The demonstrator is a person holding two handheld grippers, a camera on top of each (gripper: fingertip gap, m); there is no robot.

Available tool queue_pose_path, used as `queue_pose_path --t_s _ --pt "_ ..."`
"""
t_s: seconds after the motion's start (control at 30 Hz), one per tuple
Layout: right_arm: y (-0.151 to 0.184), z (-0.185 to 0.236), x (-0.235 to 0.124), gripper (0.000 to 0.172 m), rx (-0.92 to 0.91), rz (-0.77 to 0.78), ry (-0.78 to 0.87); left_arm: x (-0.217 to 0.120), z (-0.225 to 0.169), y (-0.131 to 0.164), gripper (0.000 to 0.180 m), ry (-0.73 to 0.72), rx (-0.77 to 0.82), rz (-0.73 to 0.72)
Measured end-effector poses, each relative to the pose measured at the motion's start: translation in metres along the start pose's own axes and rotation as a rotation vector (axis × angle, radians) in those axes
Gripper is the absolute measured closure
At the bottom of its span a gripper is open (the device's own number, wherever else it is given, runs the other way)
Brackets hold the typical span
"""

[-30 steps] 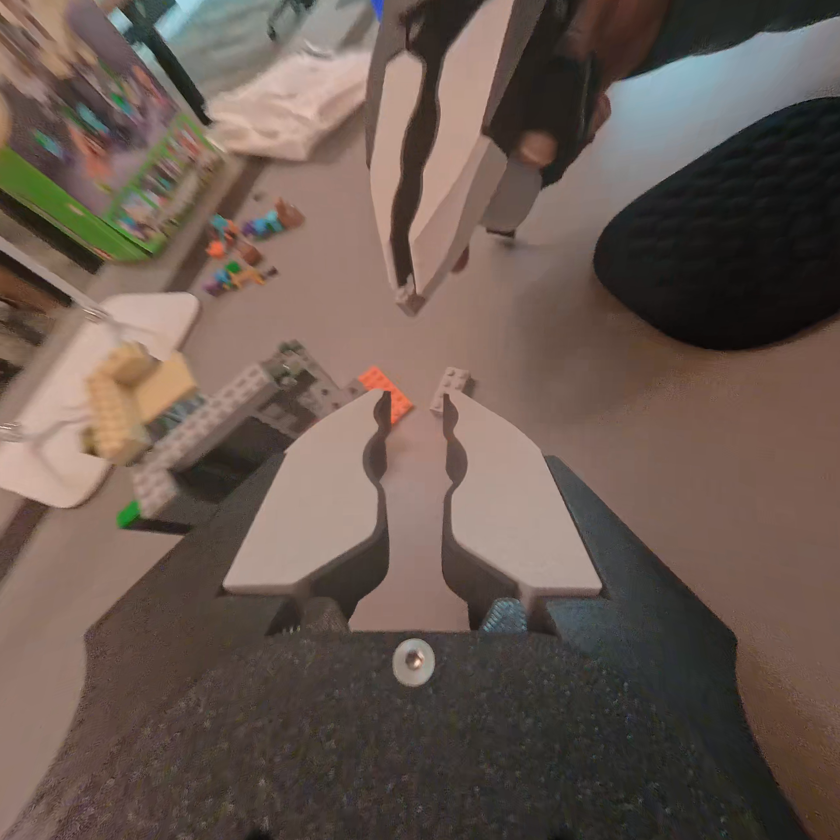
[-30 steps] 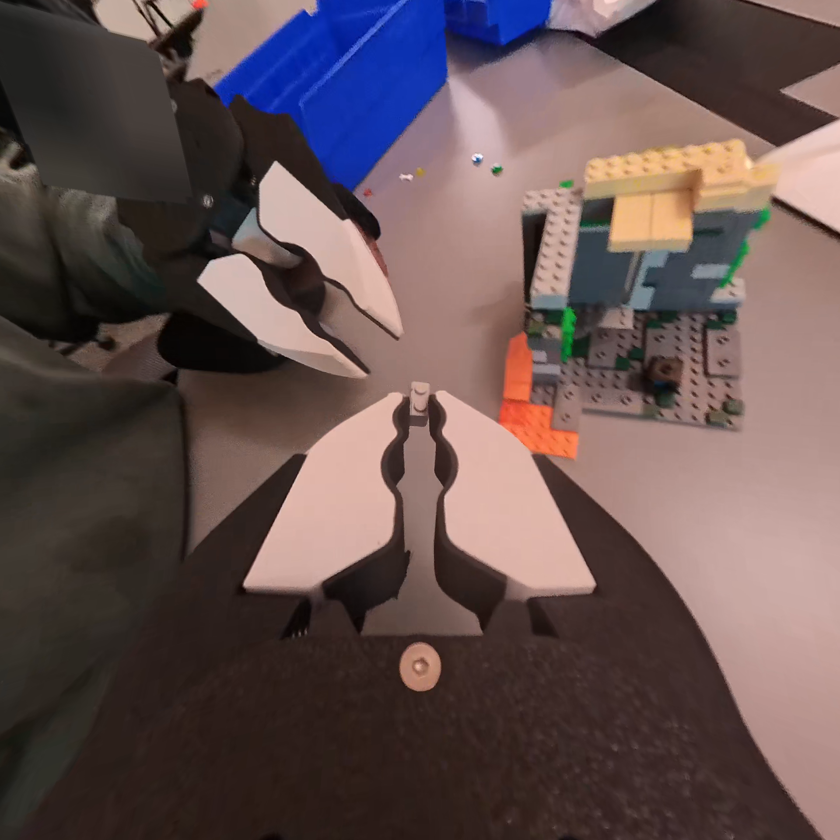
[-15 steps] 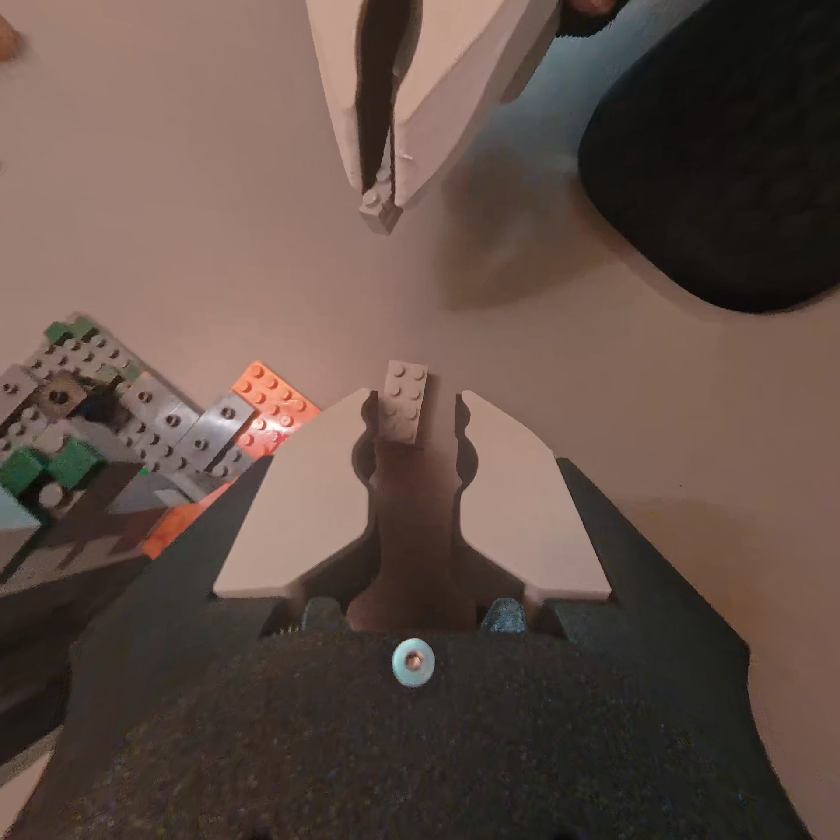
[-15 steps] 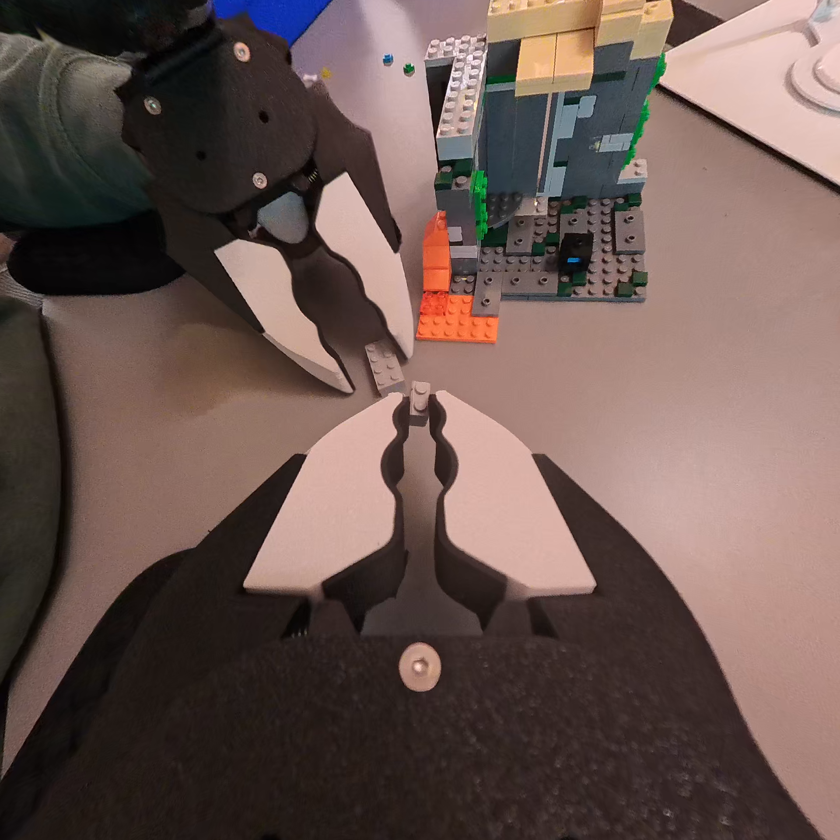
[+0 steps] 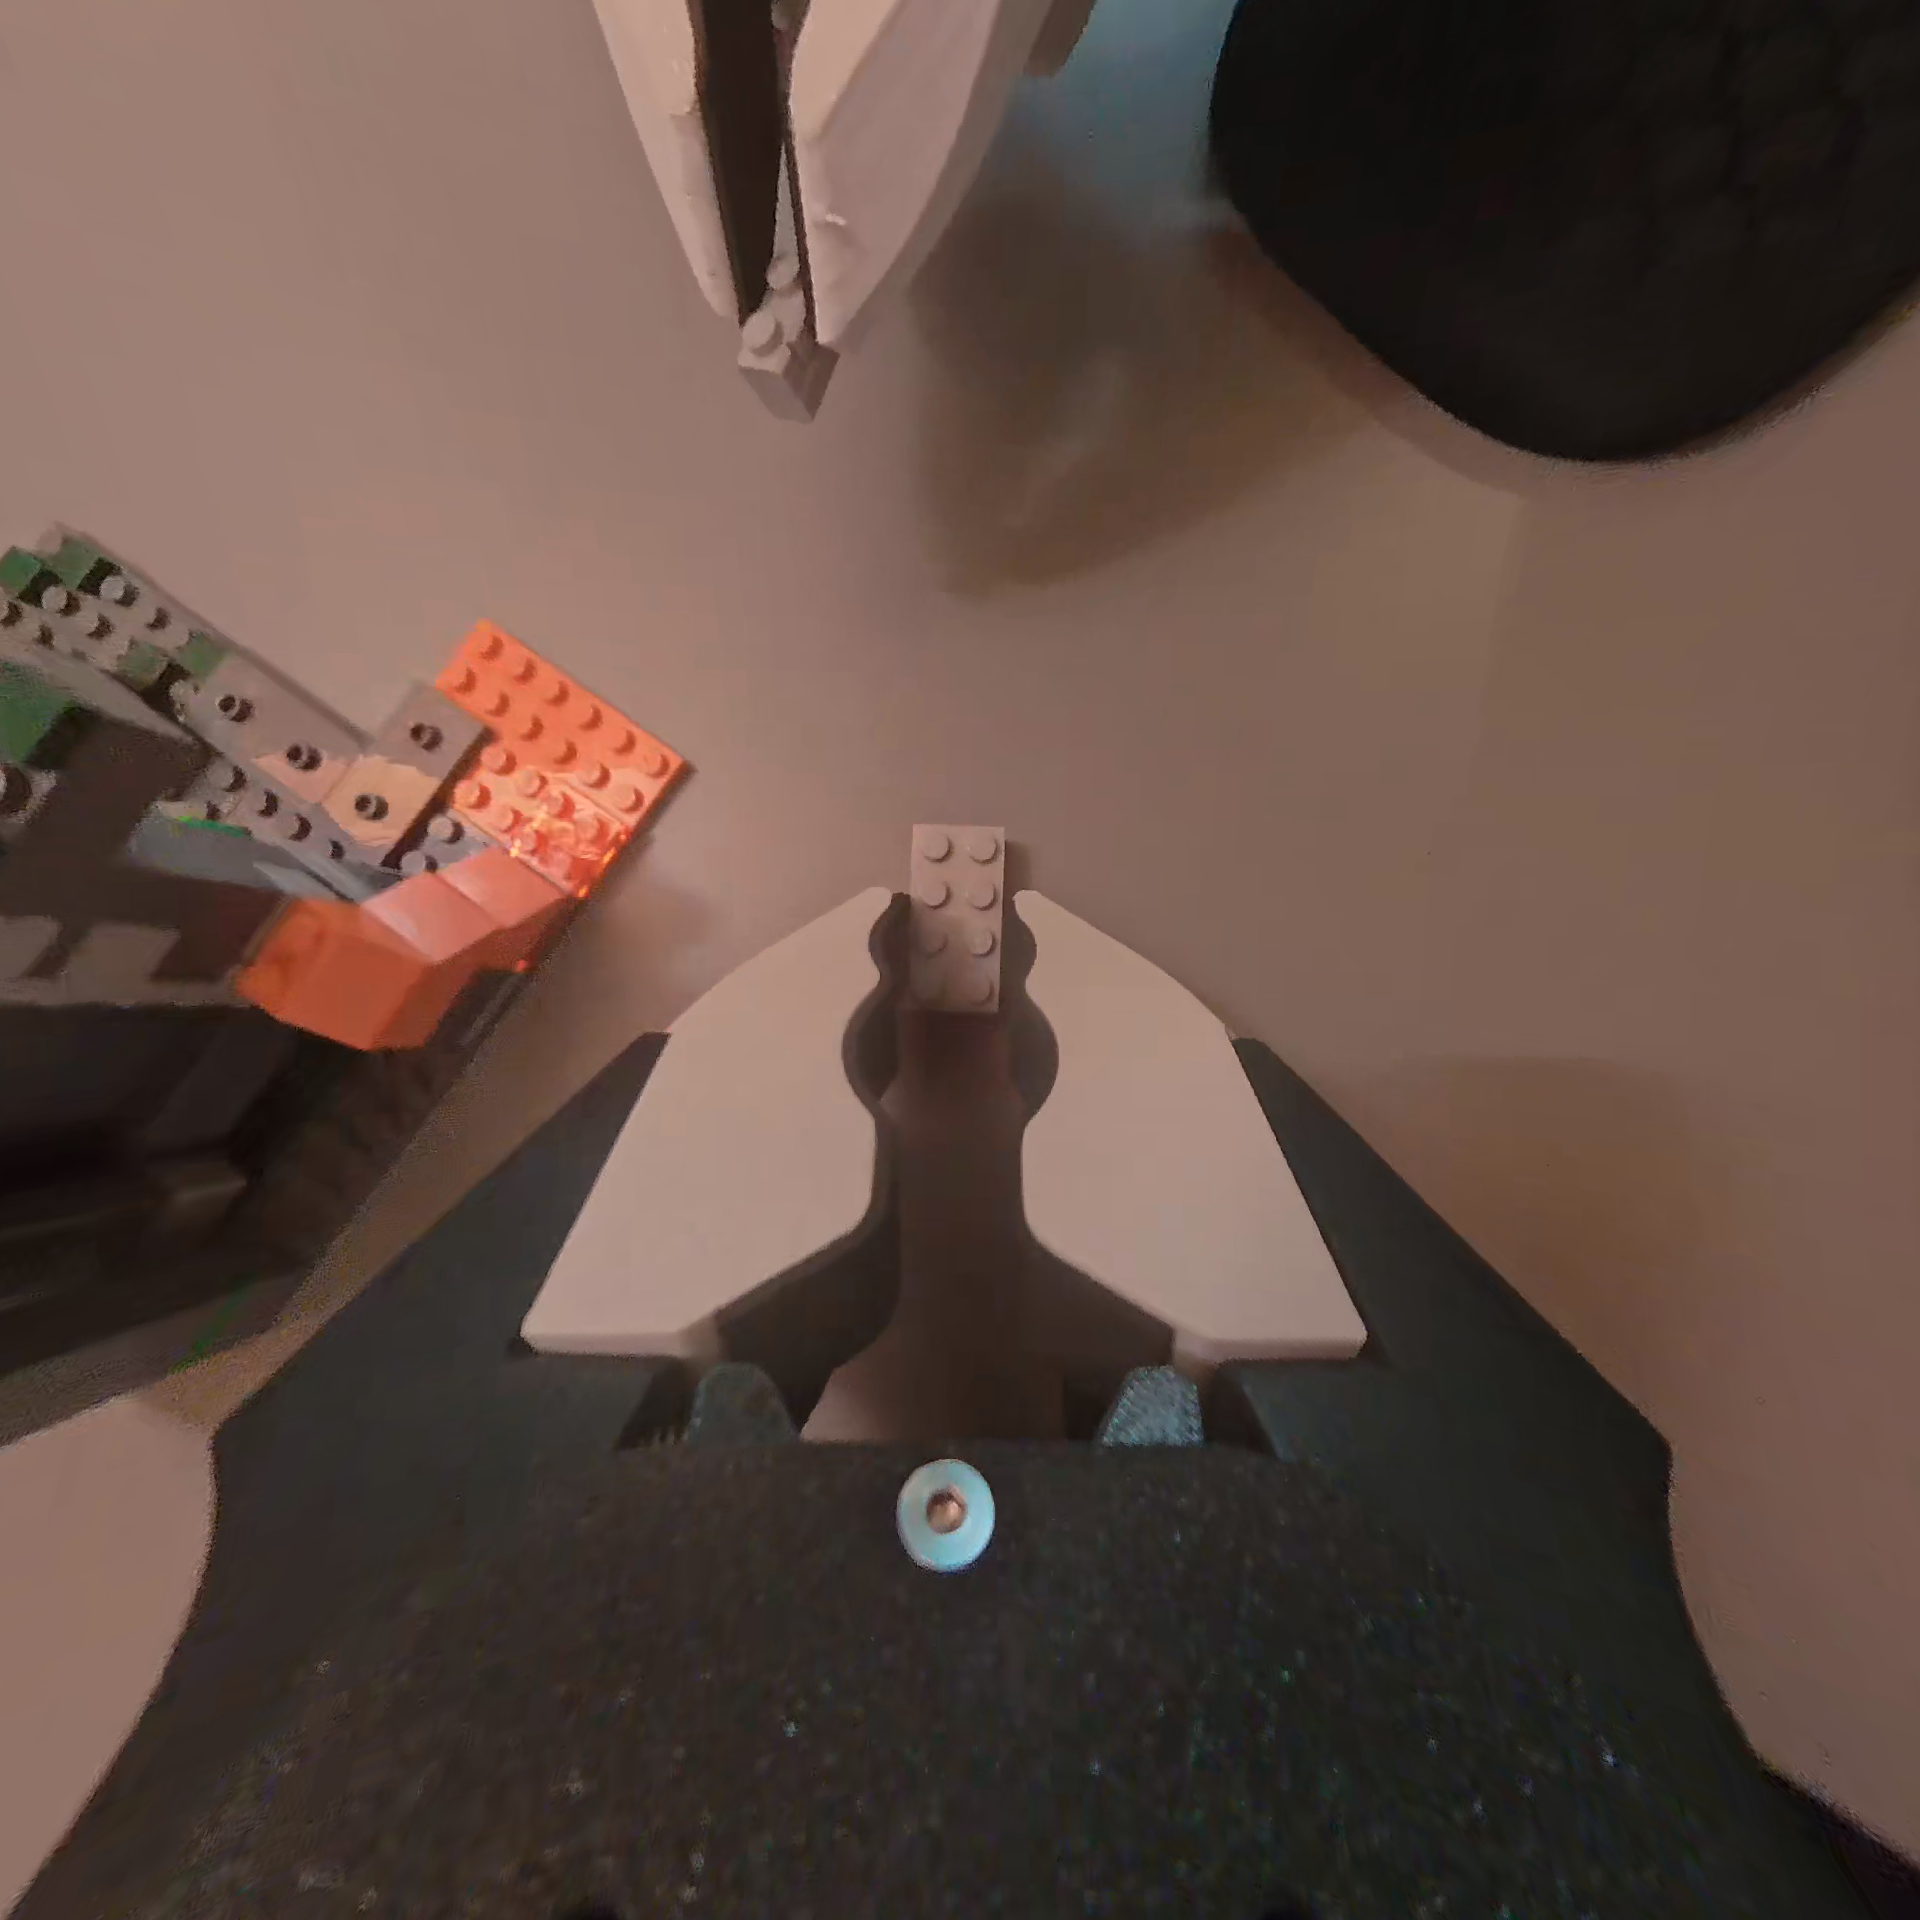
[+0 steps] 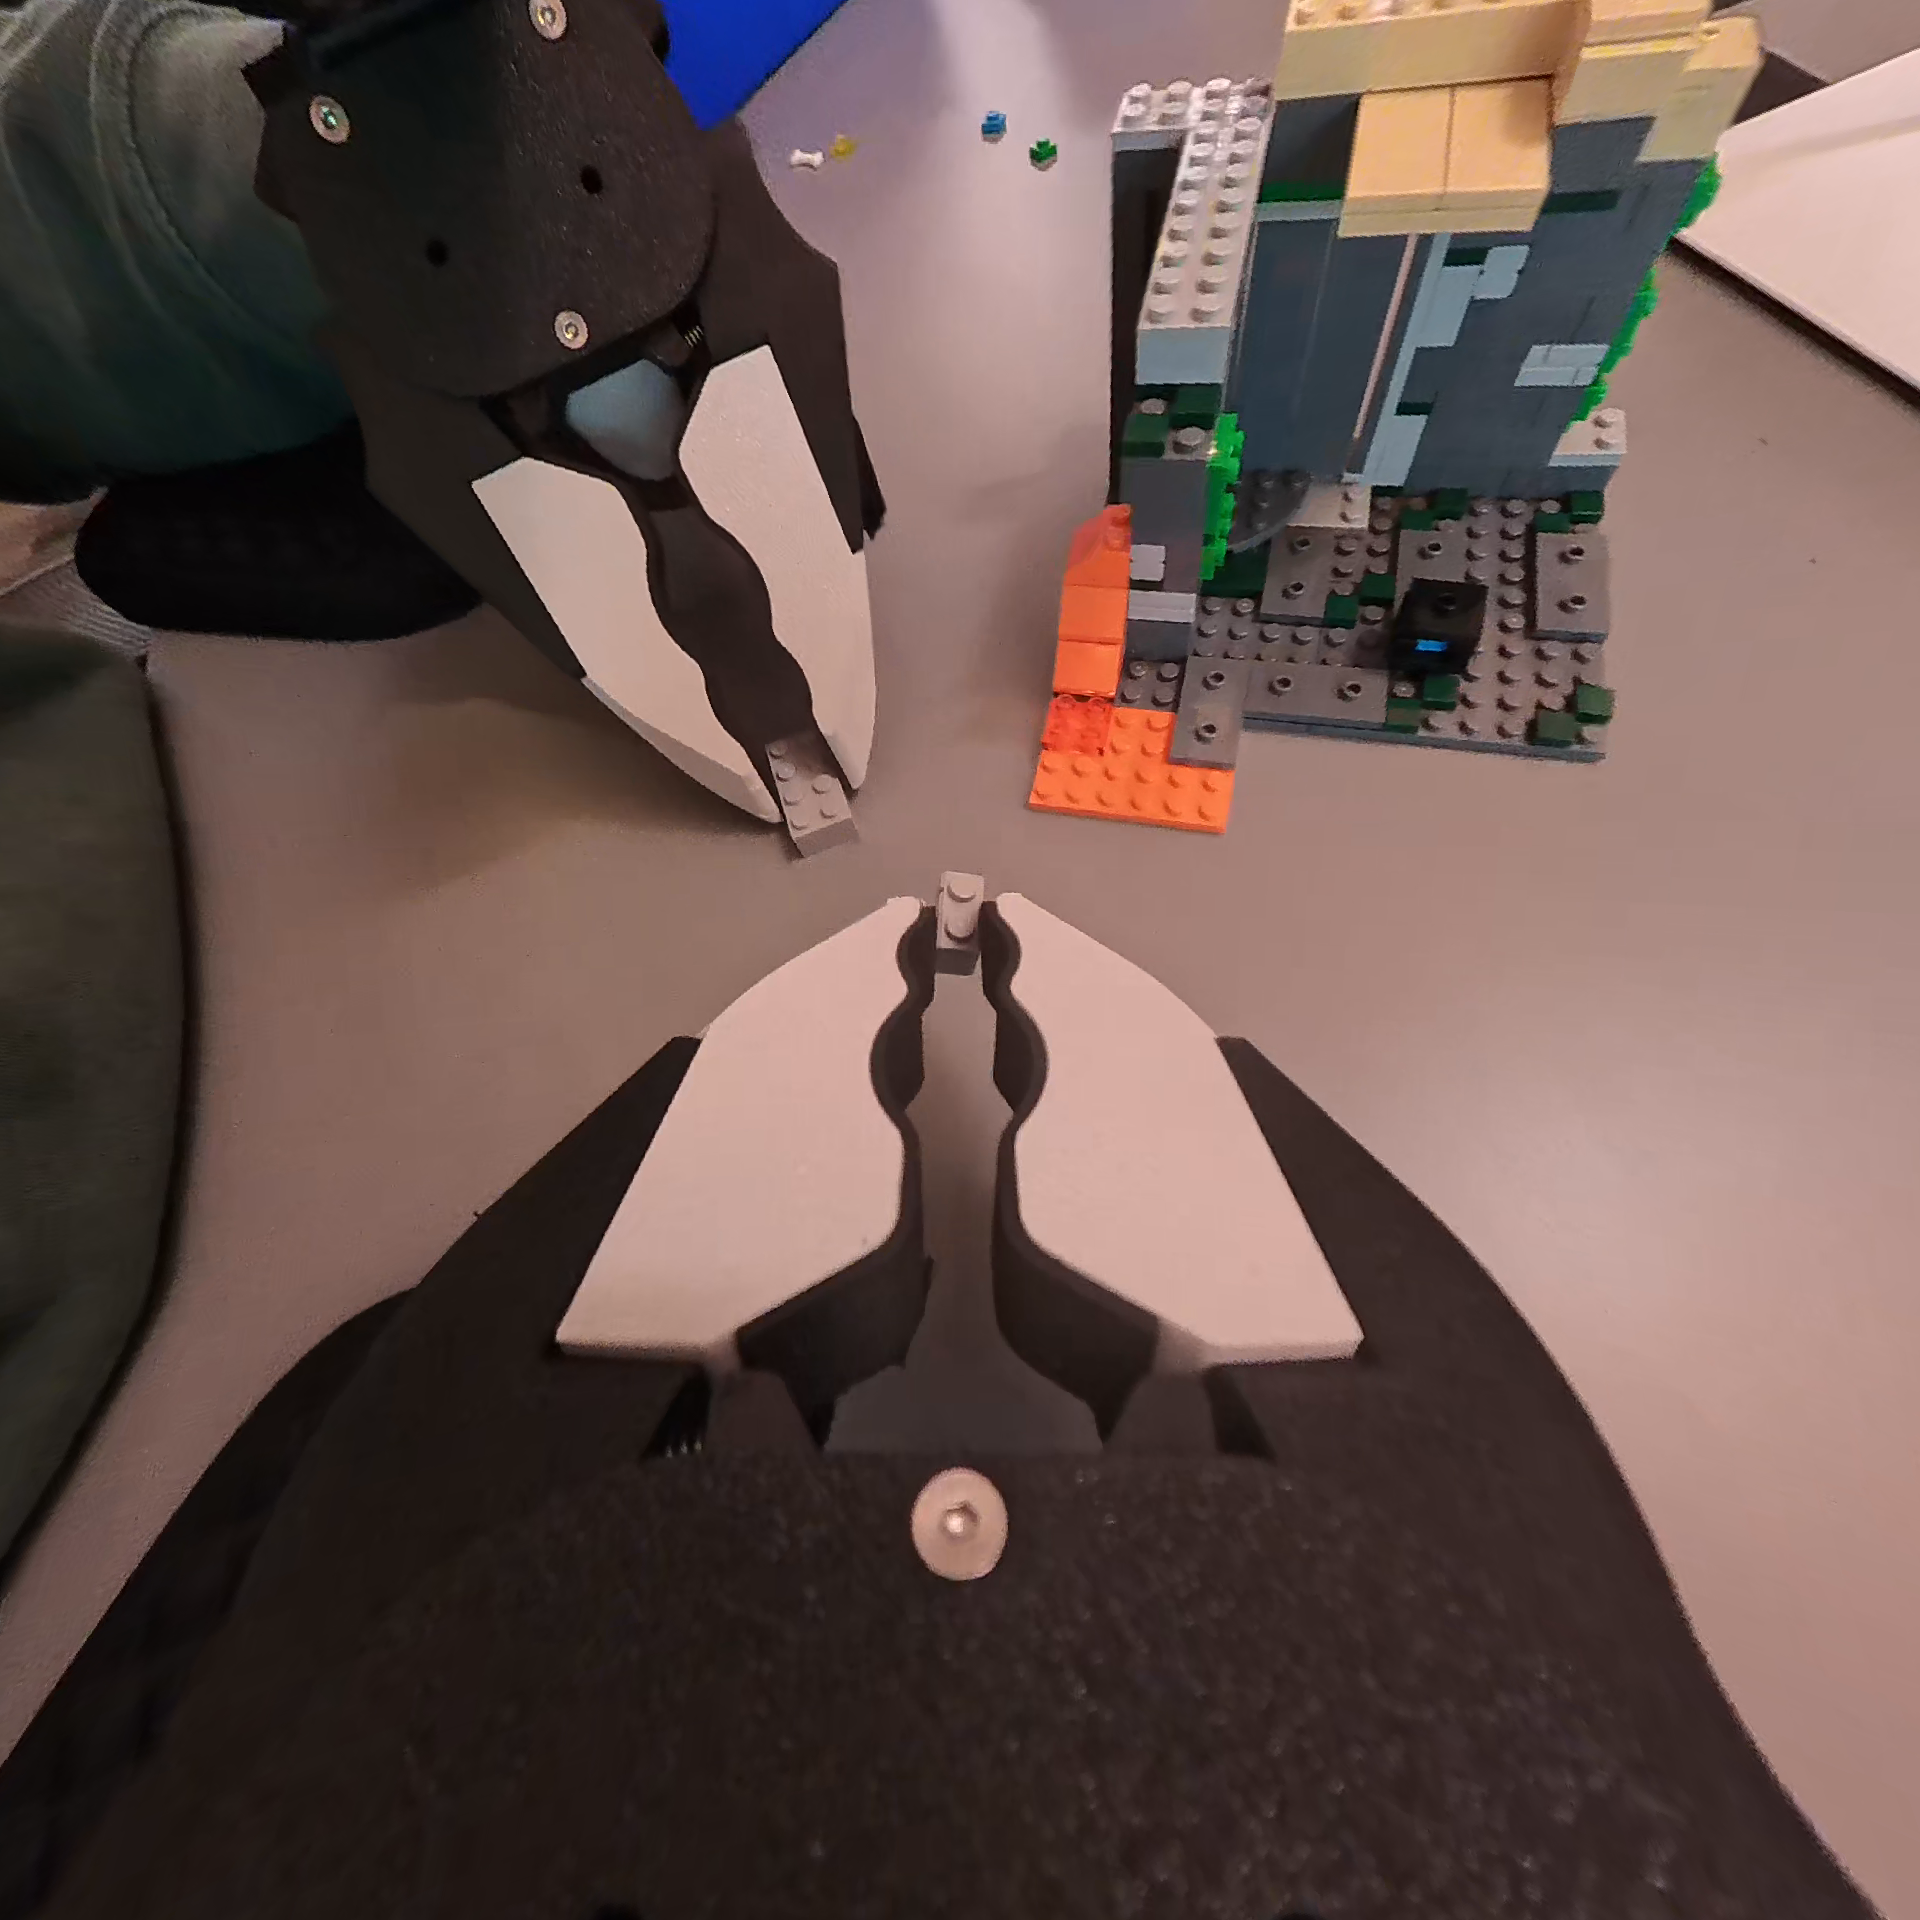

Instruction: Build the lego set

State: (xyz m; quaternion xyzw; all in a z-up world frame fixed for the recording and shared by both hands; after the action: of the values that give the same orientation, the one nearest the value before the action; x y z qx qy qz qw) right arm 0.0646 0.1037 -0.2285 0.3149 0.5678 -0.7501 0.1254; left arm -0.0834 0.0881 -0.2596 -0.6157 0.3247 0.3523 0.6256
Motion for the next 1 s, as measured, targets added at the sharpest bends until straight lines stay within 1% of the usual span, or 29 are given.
queue_pose_path --t_s 0.17,0.4,0.57,0.73,0.9,1.0 --pt "-0.004 0.004 0.007 0.164 -0.019 0.012 -0.005 -0.005 0.0 0.007 0.163 -0.02 -0.007 -0.003" --pt "-0.003 0.006 0.015 0.164 -0.046 0.049 0.032 -0.013 0.002 0.01 0.158 -0.026 -0.03 -0.059" --pt "0.001 0.006 0.022 0.164 -0.107 0.107 0.088 -0.016 0.002 0.015 0.157 -0.02 -0.048 -0.081" --pt "0.006 0.004 0.025 0.163 -0.227 0.202 0.193 -0.017 0.003 0.019 0.158 -0.03 -0.052 -0.078" --pt "0.011 0.004 0.027 0.158 -0.254 0.24 0.219 -0.026 0.01 0.022 0.158 -0.045 -0.089 -0.119" --pt "0.004 0.004 0.021 0.152 -0.244 0.217 0.228 -0.038 0.02 0.026 0.157 -0.081 -0.123 -0.16"
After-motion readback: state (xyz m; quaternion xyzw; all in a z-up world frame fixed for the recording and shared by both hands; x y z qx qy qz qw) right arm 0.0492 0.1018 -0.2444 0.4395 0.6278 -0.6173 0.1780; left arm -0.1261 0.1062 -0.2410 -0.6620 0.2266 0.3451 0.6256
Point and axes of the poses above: each gripper's, where its closed fingertips meet, x out along the fingers, y out of its underside, z = x × y across the jaws, the point moved 6 cm from there along -x, back along the fingers, and after that the axes turned 5 degrees about z, right-handed, at the moved point
